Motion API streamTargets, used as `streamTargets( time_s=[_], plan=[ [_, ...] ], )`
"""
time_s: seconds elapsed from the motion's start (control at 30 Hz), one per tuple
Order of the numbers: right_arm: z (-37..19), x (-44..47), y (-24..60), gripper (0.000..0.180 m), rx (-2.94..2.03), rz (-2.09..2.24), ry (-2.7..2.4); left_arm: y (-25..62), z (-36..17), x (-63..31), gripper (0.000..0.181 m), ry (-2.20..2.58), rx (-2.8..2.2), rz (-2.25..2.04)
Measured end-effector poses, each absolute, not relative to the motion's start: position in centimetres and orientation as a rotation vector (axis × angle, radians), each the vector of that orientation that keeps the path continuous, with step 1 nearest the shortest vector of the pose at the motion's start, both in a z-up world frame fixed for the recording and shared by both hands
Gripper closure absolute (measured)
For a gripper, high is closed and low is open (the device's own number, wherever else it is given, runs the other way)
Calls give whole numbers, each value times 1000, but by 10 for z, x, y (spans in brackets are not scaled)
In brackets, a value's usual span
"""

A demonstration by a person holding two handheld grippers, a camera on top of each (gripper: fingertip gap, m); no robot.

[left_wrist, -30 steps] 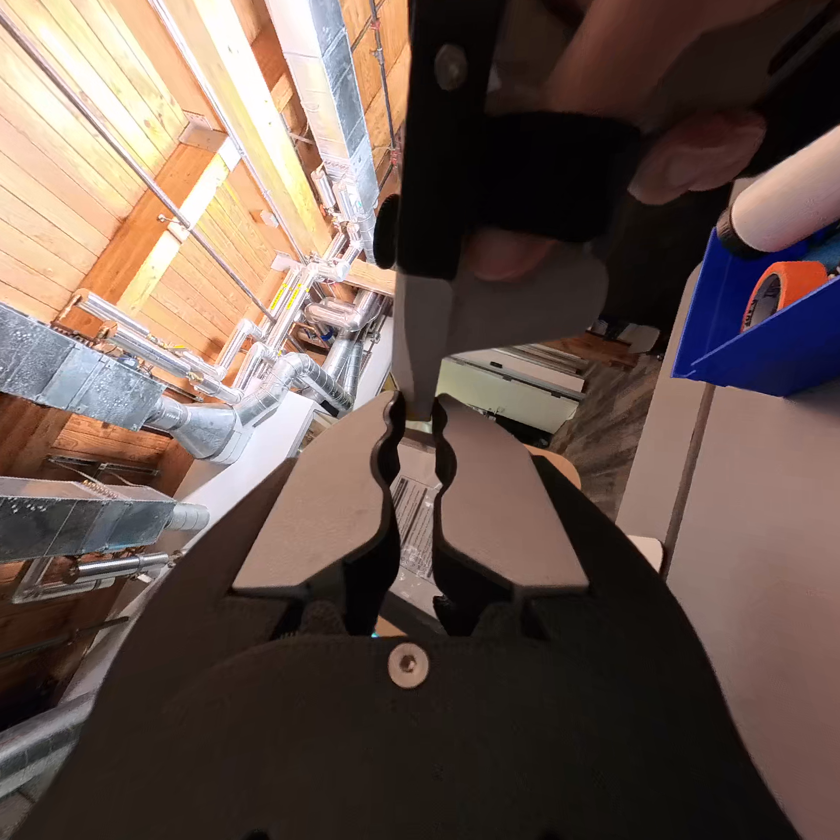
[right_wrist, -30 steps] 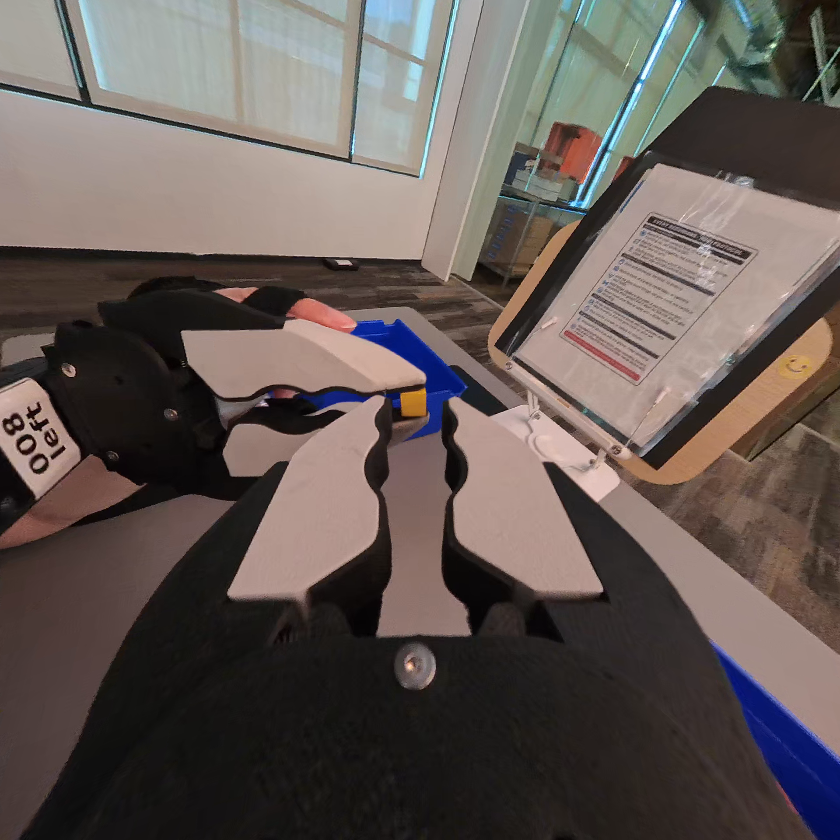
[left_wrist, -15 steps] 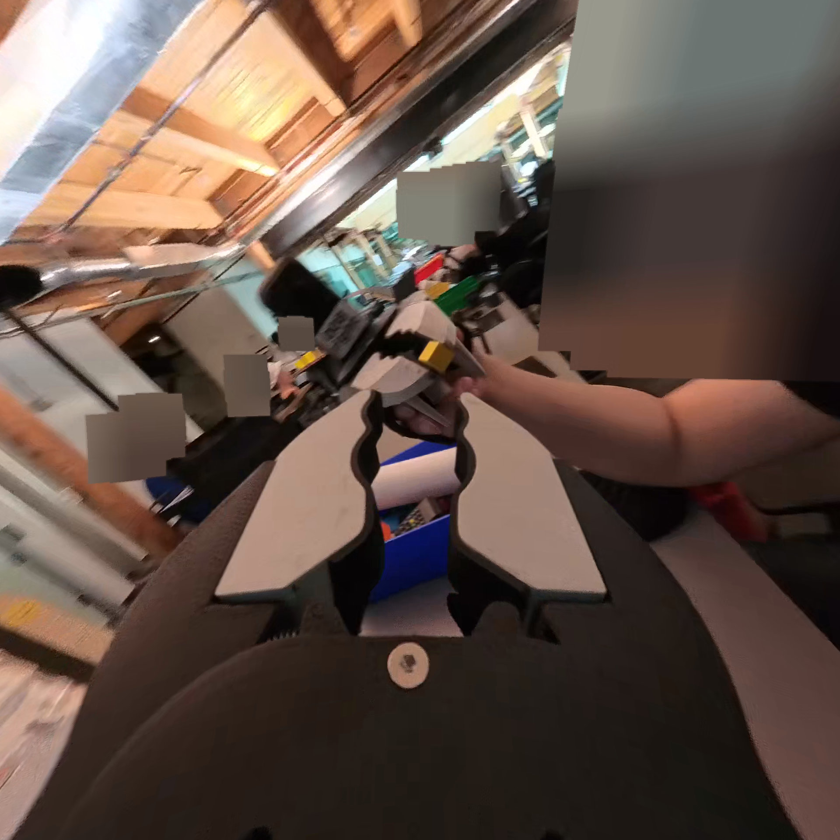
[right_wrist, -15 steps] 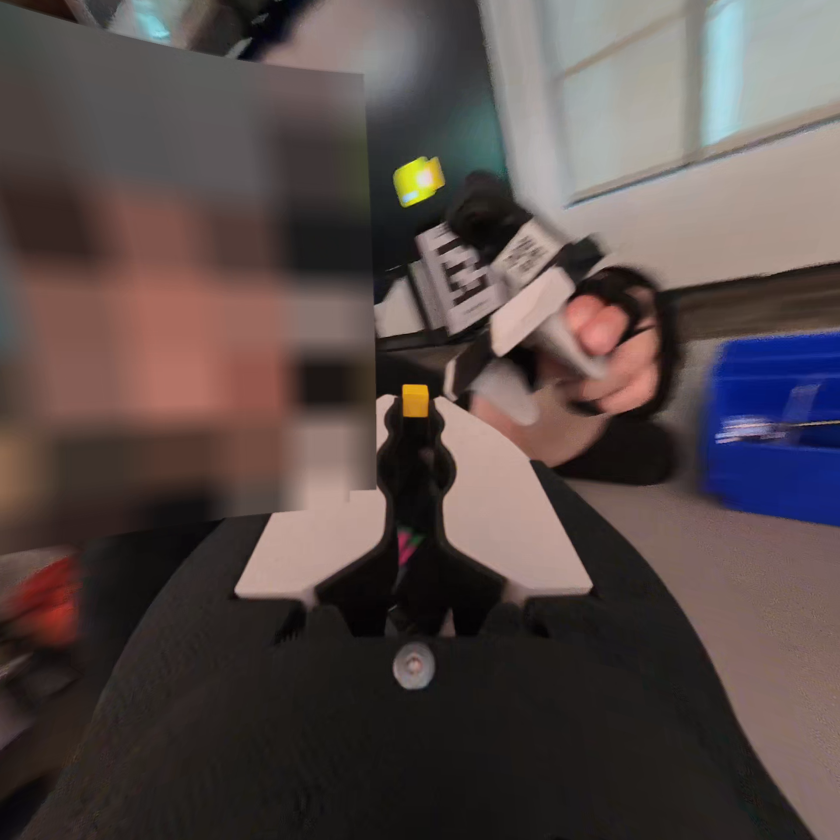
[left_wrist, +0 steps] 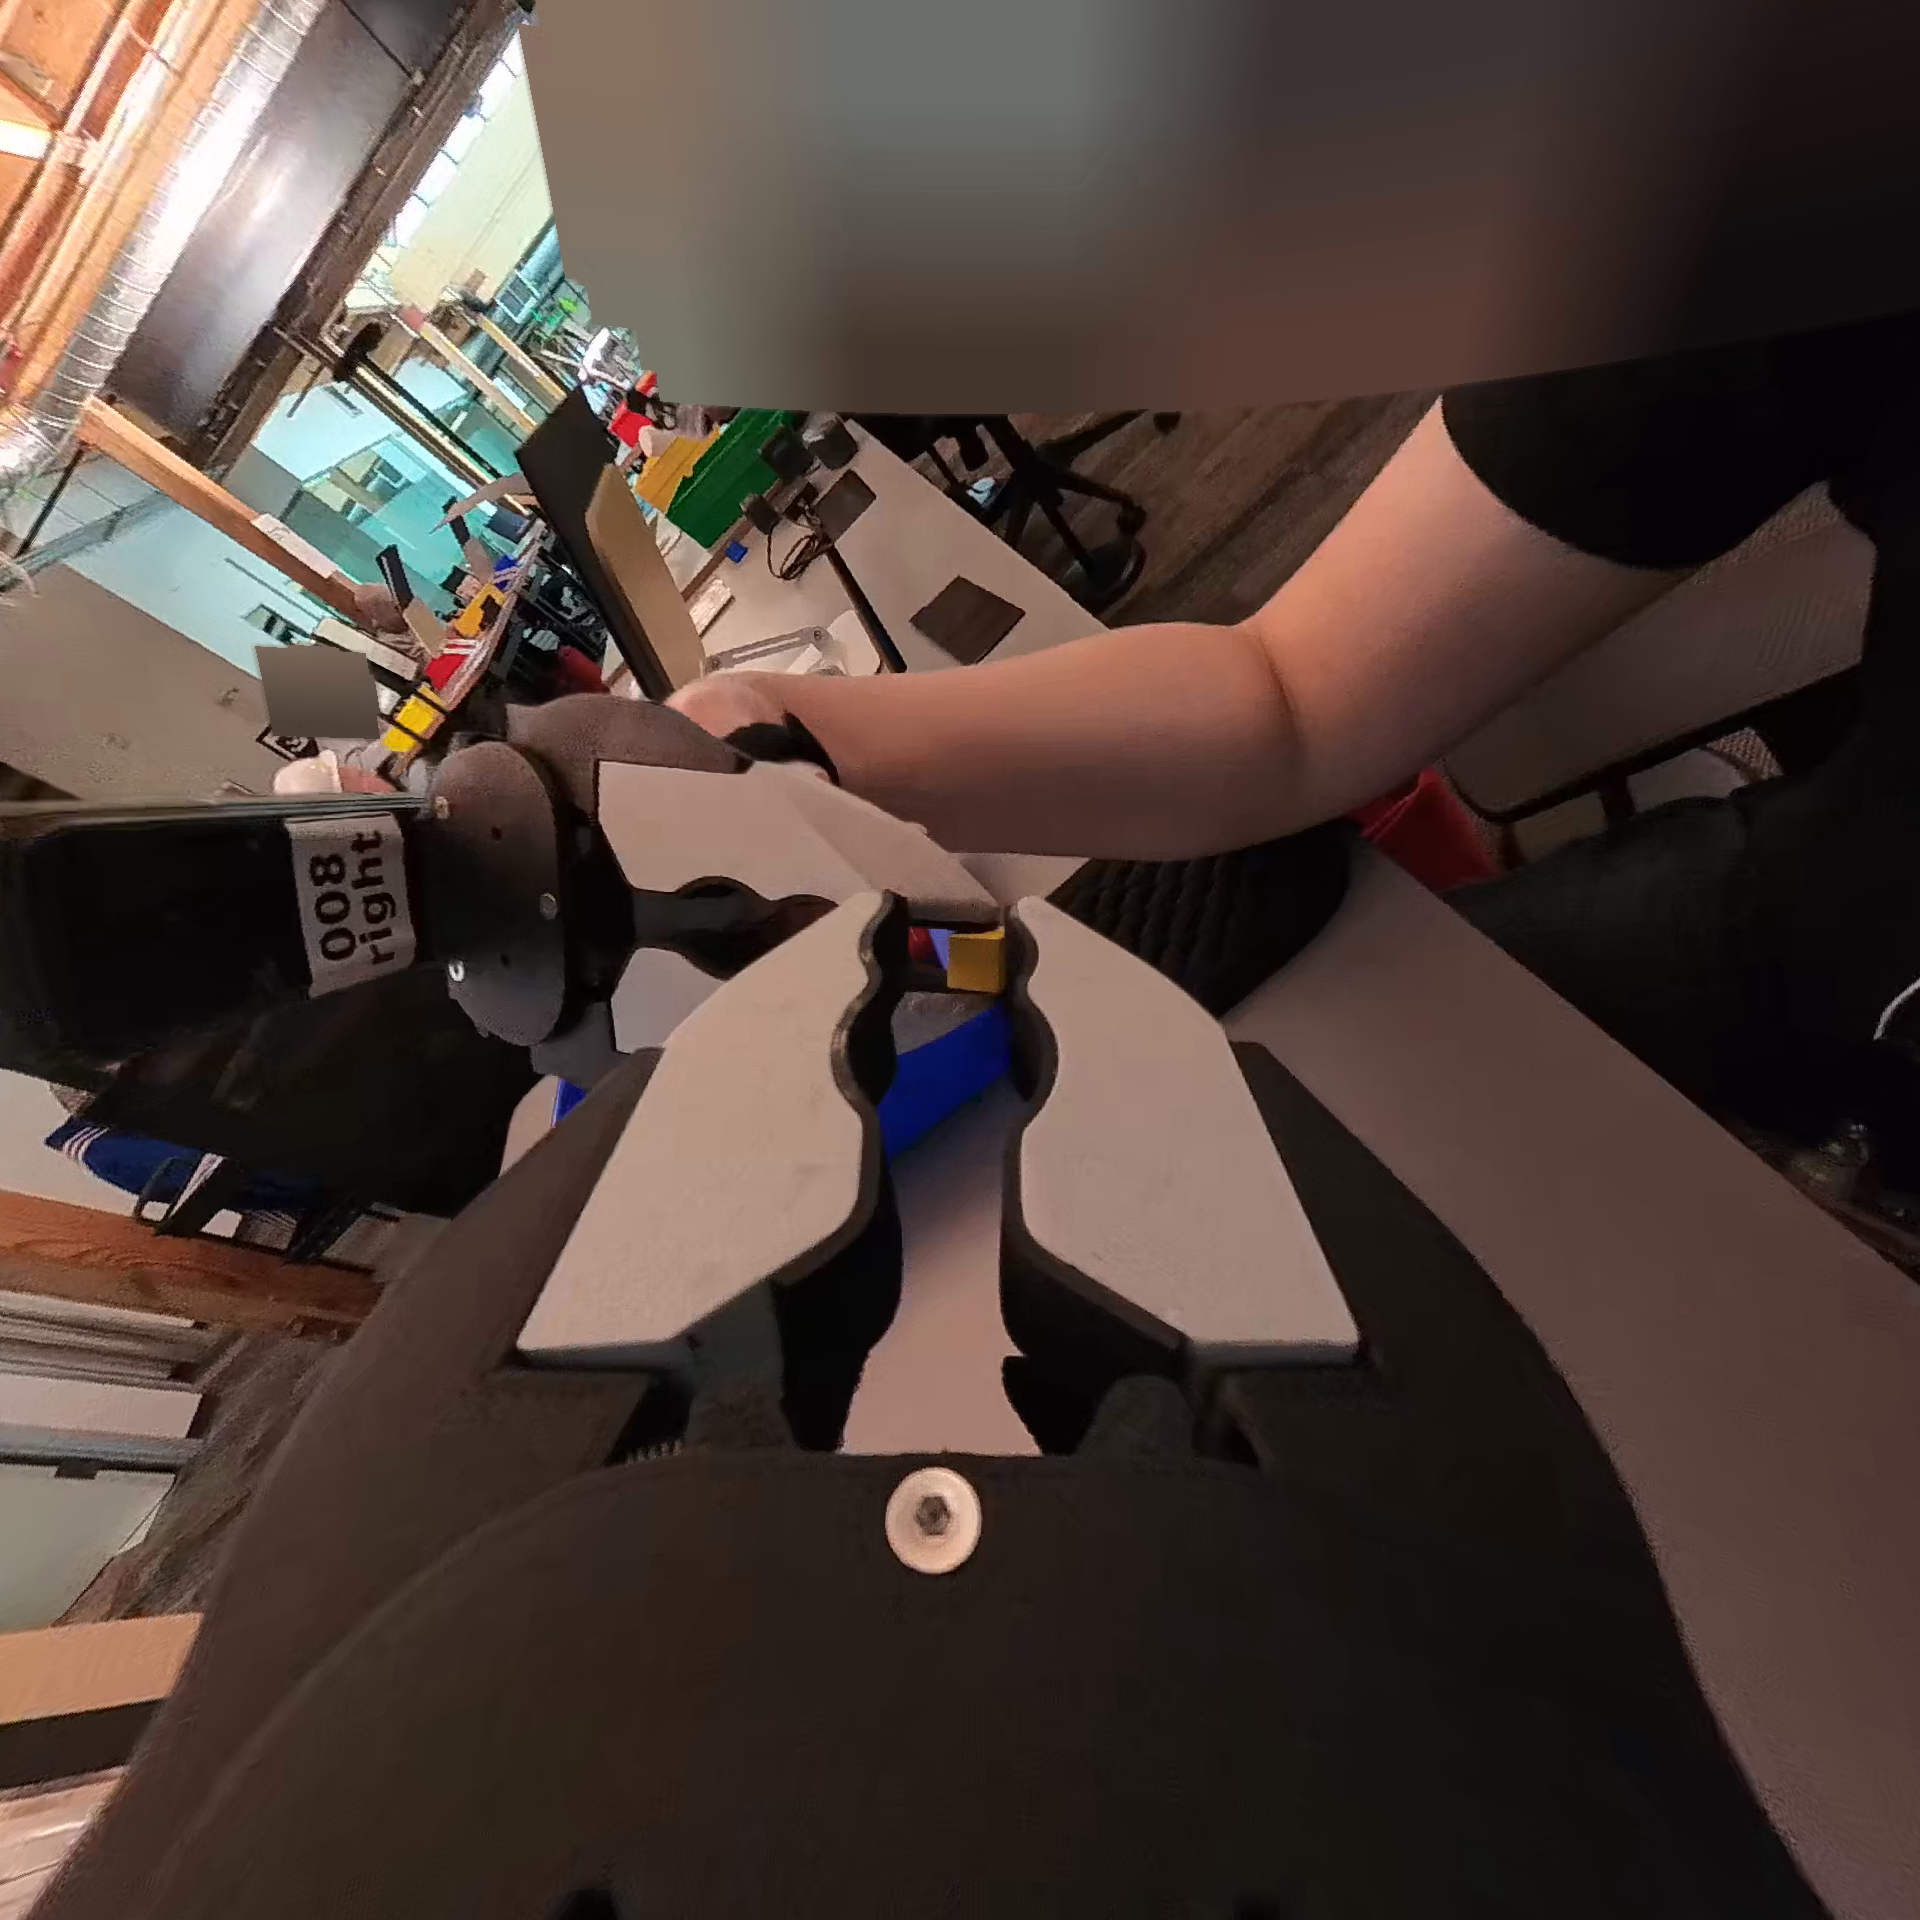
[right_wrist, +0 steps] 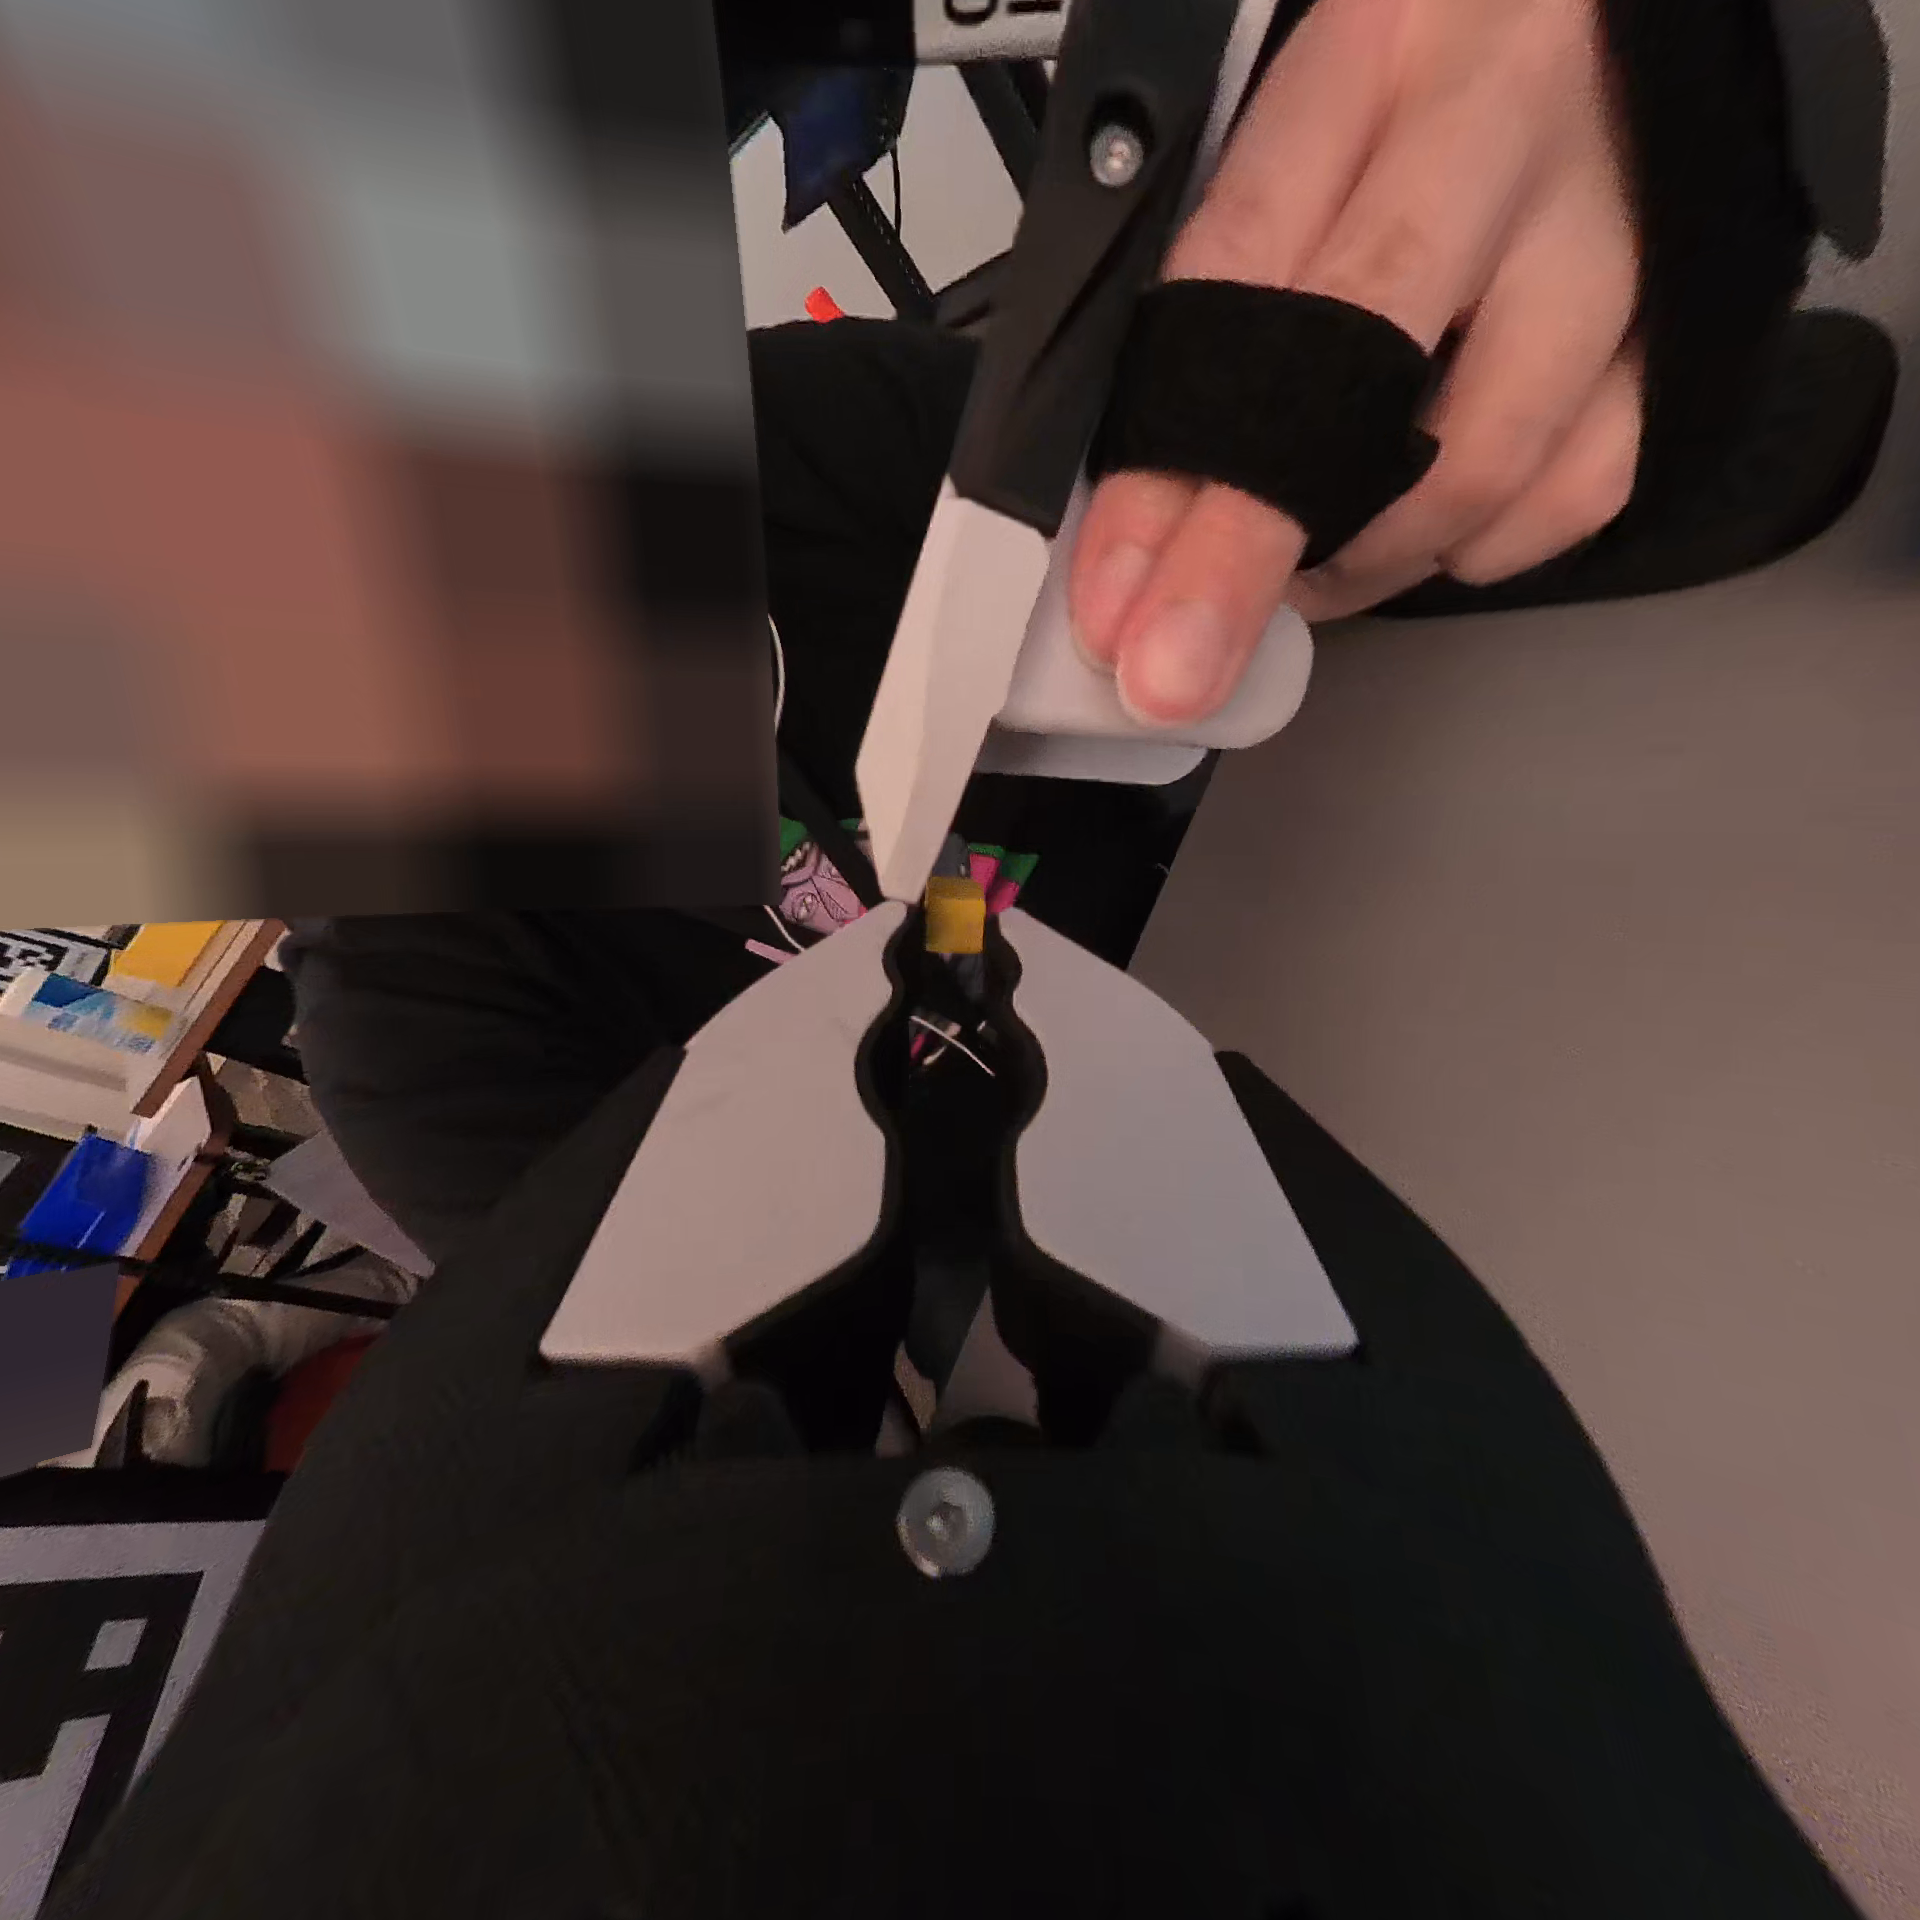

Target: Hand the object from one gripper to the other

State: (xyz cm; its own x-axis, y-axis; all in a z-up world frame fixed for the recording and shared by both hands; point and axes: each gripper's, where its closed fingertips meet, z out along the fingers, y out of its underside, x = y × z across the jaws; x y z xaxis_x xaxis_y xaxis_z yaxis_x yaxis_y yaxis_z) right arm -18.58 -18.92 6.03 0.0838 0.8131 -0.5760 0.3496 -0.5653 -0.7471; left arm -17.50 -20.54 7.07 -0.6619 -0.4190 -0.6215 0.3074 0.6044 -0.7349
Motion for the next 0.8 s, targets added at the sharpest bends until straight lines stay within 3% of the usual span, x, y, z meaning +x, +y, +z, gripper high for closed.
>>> streamTargets(
  time_s=[0.33, 0.8],
  plan=[
    [63, -177, -171, 169, -1948, 1519, -1002, -185, 74, -166, 162, 1952, -152, -916],
    [65, -183, -178, 169, -1911, 1534, -1075, -190, 64, -168, 160, 2043, -185, -985]
  ],
)
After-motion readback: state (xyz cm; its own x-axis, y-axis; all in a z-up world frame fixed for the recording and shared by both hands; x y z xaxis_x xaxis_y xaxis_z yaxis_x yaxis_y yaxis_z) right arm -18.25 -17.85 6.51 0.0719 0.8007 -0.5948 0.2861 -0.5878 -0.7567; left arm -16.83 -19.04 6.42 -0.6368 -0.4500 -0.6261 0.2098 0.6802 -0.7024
